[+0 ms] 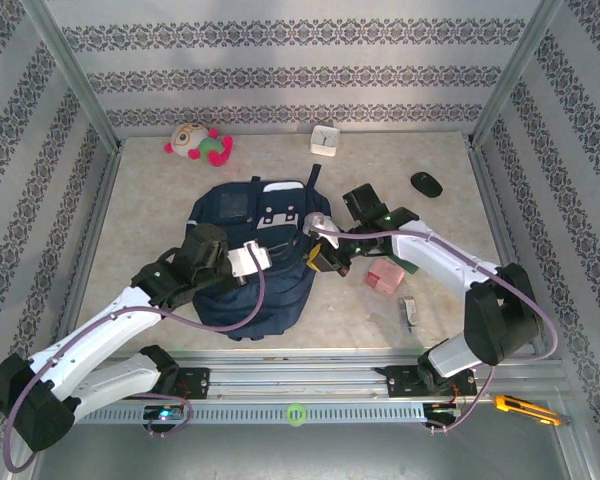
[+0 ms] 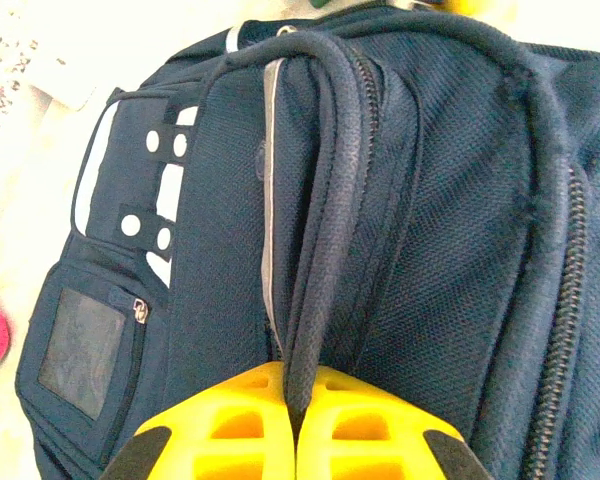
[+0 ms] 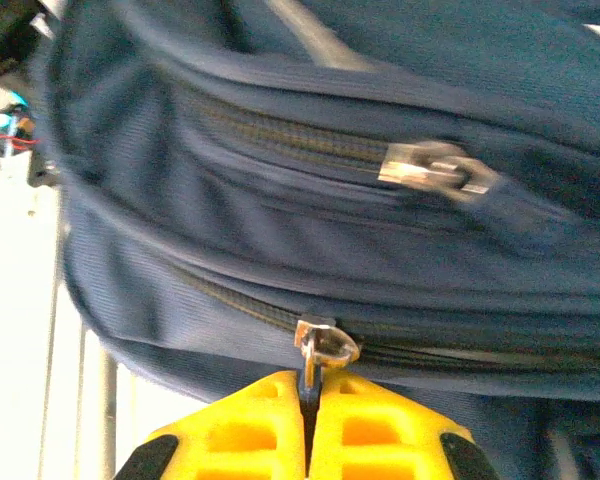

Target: Pack the student bag

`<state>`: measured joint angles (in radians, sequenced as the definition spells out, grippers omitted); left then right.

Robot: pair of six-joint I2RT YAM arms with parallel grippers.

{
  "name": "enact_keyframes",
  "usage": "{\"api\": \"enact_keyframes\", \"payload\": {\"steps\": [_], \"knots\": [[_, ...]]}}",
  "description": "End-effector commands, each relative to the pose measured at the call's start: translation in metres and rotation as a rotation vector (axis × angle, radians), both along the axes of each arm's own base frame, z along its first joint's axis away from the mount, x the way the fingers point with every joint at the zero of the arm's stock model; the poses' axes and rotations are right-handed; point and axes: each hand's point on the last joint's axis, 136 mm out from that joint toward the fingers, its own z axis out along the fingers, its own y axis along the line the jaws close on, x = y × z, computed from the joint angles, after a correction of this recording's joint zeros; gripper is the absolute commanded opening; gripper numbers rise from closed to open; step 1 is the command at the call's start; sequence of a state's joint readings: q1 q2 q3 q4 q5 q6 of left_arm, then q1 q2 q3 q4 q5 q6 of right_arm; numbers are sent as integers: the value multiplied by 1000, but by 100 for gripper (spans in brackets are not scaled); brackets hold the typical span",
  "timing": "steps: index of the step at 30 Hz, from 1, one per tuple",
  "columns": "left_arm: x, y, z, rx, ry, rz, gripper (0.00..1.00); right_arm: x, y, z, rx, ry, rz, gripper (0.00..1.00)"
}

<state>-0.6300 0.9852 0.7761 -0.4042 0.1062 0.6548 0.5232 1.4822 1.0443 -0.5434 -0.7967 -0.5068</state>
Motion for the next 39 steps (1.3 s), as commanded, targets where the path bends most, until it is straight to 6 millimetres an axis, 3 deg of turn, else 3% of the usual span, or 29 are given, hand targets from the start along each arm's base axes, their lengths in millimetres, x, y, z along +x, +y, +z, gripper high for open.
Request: {"api": "enact_keyframes", "payload": {"steps": [1,8,18,23,27,34,39], "knots": [[26,-4,19,-84,-84,148,0,-23,12,19,102,58,24,0],[30,-29,8,-169,-36,197,0,-47,26,22,166,146,-35,0],[35,-64,24,-412,-10,232,0,-53,51,10,200,288,-265,0],[38,-69,25,-434,-16,239,0,-62,62,14,221,329,-284,0],[38,-63,27,-409,-47,242,0,-60,60,11,211,371,-333,0],[28,-56,31,-402,-94,202,0,-36,27,18,231,456,-514,45],[22,-56,34,-417,-119,156,0,-6,-6,19,292,515,-727,53]]}}
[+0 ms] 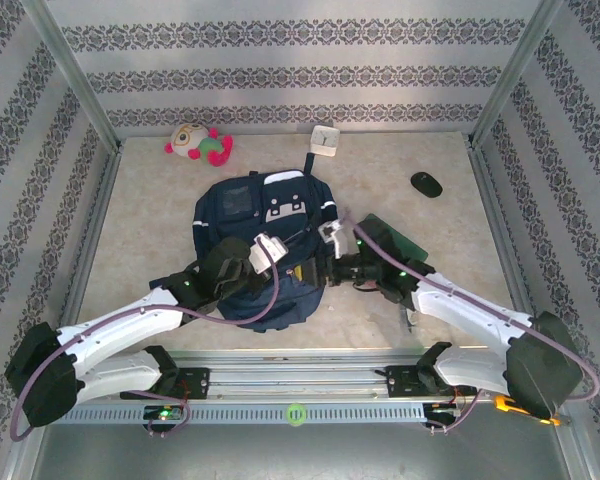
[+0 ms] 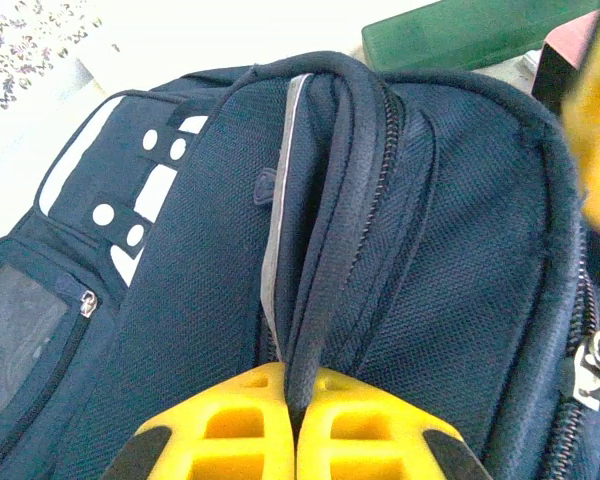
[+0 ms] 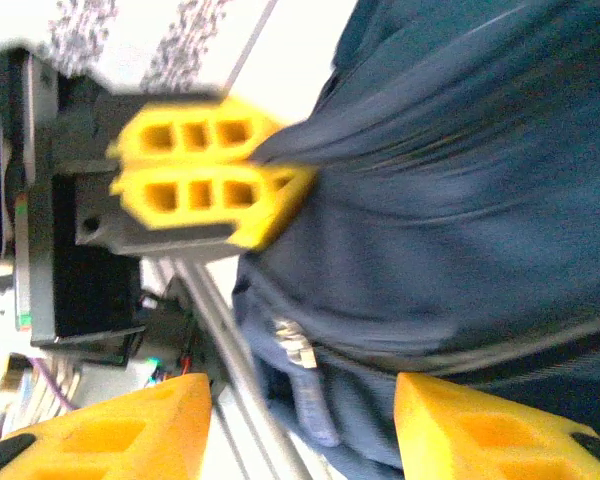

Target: Pack the student bag

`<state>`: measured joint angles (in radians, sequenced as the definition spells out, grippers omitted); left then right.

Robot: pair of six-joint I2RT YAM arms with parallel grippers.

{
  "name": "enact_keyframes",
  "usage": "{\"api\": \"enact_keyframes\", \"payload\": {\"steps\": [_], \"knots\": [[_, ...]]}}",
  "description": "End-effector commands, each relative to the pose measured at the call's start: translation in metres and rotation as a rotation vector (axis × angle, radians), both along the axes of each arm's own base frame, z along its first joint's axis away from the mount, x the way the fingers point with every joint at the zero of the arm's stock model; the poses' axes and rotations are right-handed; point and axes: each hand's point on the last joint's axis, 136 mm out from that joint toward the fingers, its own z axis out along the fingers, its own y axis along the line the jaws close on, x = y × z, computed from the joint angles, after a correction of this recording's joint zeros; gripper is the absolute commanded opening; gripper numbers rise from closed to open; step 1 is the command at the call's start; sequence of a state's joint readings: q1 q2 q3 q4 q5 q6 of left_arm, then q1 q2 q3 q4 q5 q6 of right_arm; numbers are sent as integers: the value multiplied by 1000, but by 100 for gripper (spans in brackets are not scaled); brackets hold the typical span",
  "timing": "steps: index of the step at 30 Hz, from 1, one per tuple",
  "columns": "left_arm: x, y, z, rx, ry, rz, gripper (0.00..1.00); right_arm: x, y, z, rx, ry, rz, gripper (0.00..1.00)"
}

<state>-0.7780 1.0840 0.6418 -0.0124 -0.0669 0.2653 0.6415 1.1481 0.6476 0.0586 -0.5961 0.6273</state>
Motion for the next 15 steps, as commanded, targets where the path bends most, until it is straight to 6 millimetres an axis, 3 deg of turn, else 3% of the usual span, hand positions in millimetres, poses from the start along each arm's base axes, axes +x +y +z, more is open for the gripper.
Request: {"api": "enact_keyframes", "payload": {"steps": [1,6,15], "knots": [[4,-15,48,-128,-152,-43,0,12,-15,-3,35,87,-126,54],[0,-18,57,-155,-182,-74,0,24,-11,3,123,184,-188,55],[-5,-25,51,-152,-164,-122,0,45,9,14,243,264,-188,56]]}}
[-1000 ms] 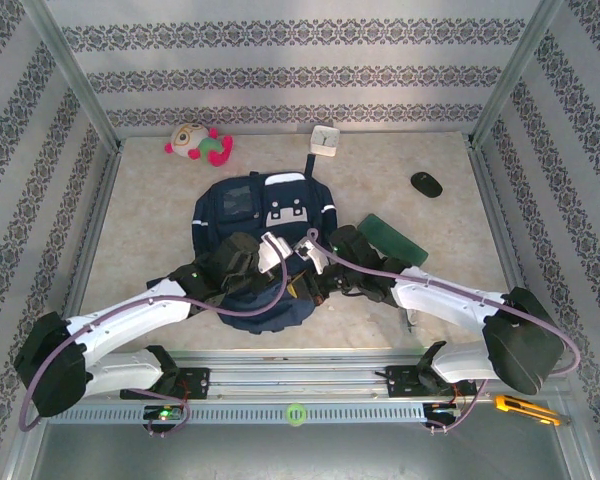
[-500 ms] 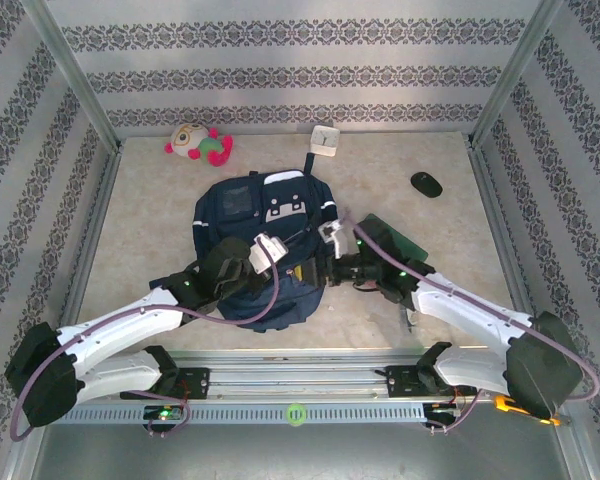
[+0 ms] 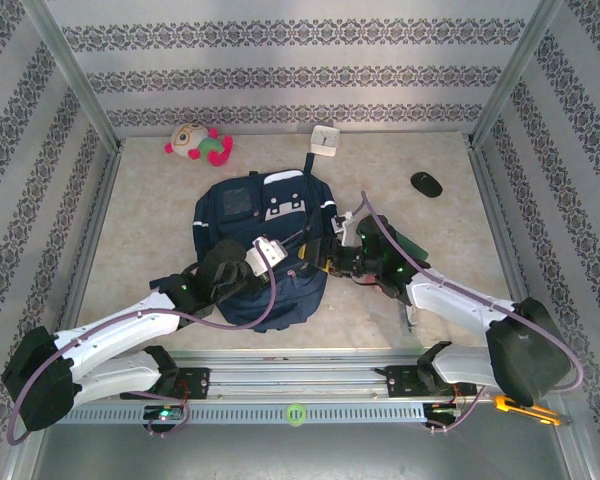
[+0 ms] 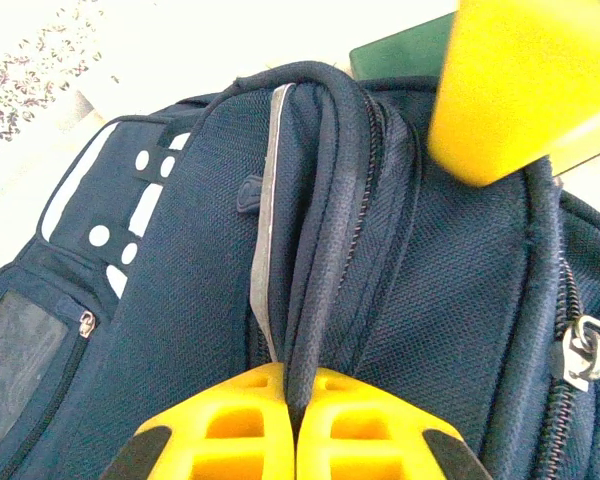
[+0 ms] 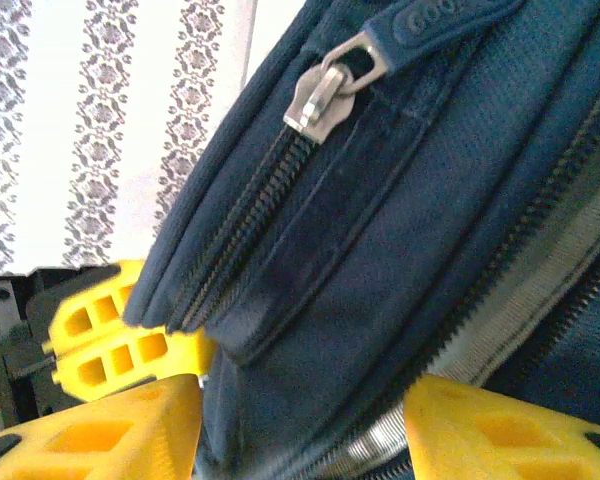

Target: Pack the student bag

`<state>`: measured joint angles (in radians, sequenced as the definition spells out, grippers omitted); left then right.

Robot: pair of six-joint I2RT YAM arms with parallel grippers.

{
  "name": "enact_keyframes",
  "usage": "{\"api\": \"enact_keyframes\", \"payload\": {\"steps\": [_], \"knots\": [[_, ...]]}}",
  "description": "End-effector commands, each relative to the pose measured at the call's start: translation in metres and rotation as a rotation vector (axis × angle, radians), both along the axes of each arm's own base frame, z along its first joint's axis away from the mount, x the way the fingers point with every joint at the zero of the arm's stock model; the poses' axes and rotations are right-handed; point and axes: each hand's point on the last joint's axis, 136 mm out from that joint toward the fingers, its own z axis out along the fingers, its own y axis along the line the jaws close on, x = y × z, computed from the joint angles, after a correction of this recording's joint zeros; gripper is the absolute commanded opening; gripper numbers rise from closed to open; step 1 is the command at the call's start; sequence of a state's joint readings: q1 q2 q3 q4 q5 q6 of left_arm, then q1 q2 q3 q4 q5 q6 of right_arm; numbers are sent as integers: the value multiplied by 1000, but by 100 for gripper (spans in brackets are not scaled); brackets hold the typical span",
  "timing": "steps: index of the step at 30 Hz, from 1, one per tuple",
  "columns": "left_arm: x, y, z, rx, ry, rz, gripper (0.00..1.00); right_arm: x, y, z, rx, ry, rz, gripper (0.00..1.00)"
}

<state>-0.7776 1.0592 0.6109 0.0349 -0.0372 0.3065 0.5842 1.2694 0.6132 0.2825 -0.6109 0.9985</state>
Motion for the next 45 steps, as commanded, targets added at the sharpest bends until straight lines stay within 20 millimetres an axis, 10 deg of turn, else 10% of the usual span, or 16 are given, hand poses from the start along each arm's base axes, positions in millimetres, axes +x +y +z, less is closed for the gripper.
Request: {"api": "enact_keyframes", "payload": {"steps": [1,7,15,31,45], "knots": [[-2,-23,47,-142,-120,-87,0,13,9,28,108,-23,-13,56],[-2,-24,37,-100,-107,-104,0,23,15,37,152,-31,-39,52],[16,3,32,-65,-83,90,16,31,3,35,173,-51,-198,0],[54,63,32,-81,34,337,27,34,37,61,182,-226,-442,0],[-19,95,43,-360,365,523,50,53,69,62,221,-226,-428,0]]}}
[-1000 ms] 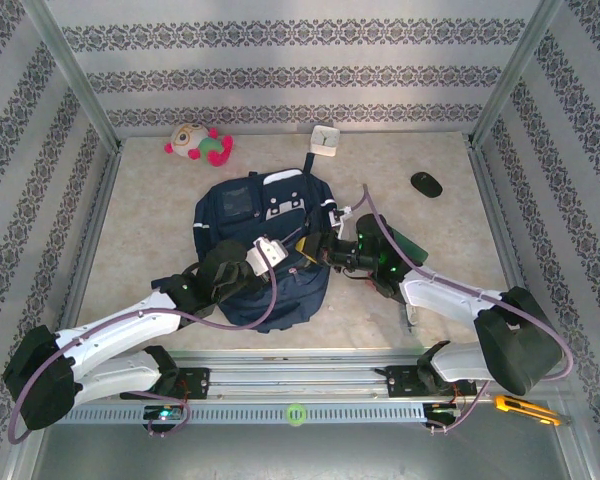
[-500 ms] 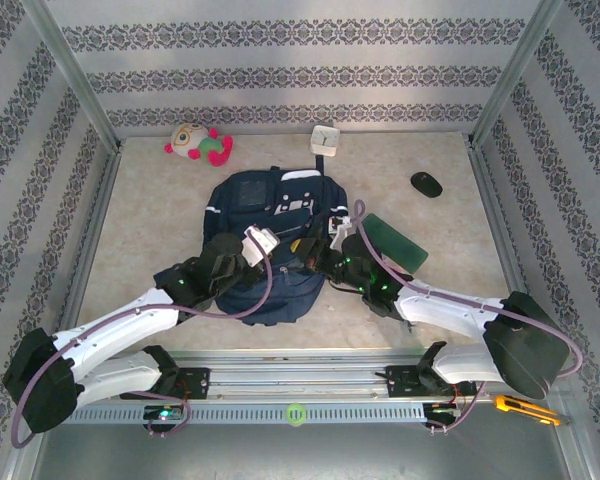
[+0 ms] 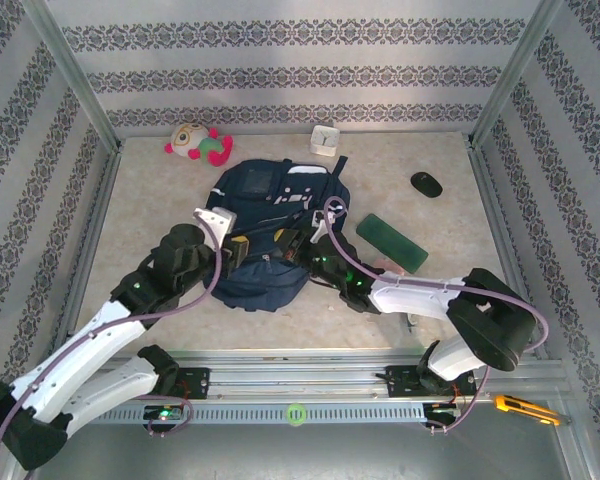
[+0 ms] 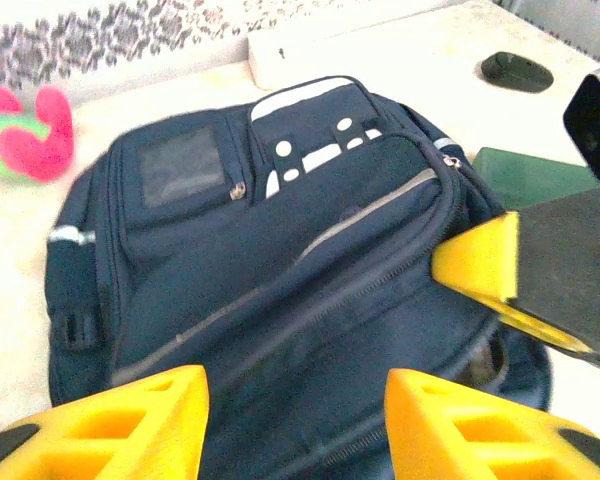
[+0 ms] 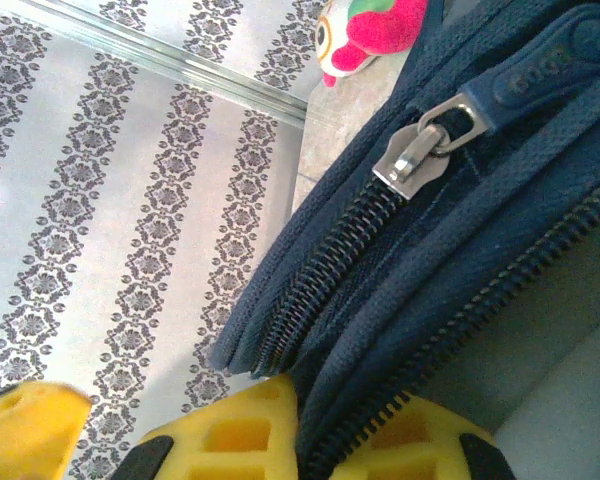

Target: Pack the student bag

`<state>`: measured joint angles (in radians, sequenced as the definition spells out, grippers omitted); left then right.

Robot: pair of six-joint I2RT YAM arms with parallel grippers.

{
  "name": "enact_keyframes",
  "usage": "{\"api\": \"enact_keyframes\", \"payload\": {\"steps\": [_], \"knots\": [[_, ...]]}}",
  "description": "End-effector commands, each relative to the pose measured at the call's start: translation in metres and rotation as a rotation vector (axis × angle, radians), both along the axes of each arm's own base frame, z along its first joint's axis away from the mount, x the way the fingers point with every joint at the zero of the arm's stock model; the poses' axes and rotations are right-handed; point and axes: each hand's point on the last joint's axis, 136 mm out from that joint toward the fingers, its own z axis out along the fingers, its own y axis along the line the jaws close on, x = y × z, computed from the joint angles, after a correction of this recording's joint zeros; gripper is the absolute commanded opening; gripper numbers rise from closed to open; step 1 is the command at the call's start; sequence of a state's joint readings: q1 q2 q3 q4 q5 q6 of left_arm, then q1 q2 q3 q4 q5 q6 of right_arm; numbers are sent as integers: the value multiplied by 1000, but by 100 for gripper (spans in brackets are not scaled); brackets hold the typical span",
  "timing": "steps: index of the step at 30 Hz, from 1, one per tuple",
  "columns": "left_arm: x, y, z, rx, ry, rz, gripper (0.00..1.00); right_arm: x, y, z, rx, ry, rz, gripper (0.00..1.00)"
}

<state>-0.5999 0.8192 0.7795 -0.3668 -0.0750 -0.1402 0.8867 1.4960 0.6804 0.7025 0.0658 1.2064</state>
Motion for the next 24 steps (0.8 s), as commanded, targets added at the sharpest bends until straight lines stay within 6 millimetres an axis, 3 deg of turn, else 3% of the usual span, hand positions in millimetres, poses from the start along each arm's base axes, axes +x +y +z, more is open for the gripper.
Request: {"api": "enact_keyframes", "payload": {"steps": [1,4,13,21,24], "knots": [[-23,10,-28,-76,212,84,50,8,10,38,99,-86,-20,0],[-30,2,-40,-145,297,118,50,9,12,37,99,-84,-17,0],[-25,-57,-70,-257,415,86,49,10,21,36,107,-76,4,0],[-7,-60,-81,-192,373,141,48,8,26,38,122,-74,27,0],[-2,-55,-78,-178,340,165,36,8,25,39,118,-81,27,0]]}}
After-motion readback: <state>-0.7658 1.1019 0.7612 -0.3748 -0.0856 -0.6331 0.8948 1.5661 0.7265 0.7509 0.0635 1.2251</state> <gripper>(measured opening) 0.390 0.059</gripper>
